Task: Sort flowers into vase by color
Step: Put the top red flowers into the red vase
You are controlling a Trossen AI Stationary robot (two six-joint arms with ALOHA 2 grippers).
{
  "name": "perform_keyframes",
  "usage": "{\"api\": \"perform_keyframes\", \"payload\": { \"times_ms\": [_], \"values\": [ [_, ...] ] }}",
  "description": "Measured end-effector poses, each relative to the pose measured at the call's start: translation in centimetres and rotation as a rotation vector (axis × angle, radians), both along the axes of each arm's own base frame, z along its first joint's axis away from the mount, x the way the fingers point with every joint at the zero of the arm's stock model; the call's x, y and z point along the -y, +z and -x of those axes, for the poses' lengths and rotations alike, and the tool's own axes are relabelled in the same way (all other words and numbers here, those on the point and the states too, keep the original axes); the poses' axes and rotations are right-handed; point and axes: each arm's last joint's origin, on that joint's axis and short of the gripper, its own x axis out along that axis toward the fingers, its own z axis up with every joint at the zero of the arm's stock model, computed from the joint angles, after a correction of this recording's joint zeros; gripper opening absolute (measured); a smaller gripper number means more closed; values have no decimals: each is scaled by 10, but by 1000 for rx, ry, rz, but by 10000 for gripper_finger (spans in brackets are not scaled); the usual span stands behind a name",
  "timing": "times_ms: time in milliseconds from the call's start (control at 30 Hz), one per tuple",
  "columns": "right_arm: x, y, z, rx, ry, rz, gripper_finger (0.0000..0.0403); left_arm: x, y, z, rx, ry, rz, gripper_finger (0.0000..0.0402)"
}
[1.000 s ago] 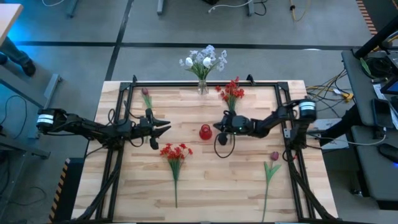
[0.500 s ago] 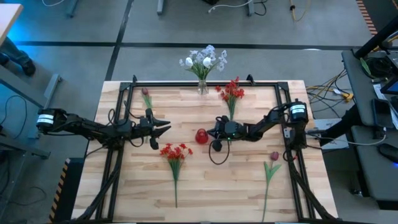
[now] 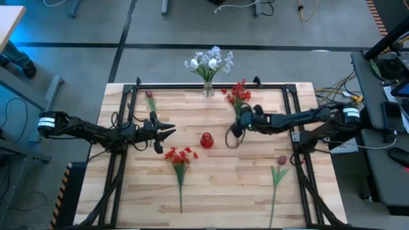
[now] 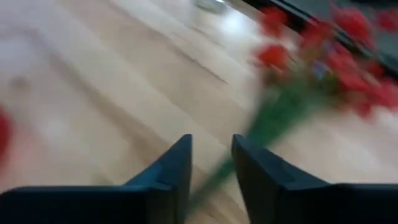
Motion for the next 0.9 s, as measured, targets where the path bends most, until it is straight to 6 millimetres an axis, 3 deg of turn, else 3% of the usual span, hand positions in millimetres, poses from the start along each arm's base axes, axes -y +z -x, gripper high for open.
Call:
{"api": "perform_keyframes", "payload": {
  "times_ms": [233,400,667,900],
  "values": [
    [26,-9,14,34,-240,-179,215,0,0,0,0,0,0,78],
    [43,-23,12,1,-303,-243,255,0,0,0,1,0,0,78],
    [64,-30,-20,-83,-304,-249,258,0,1,0,2,0,0,78],
    [85,-38,-37,-228,-356,-284,225,0,0,0,-1,0,0,78]
  ]
}}
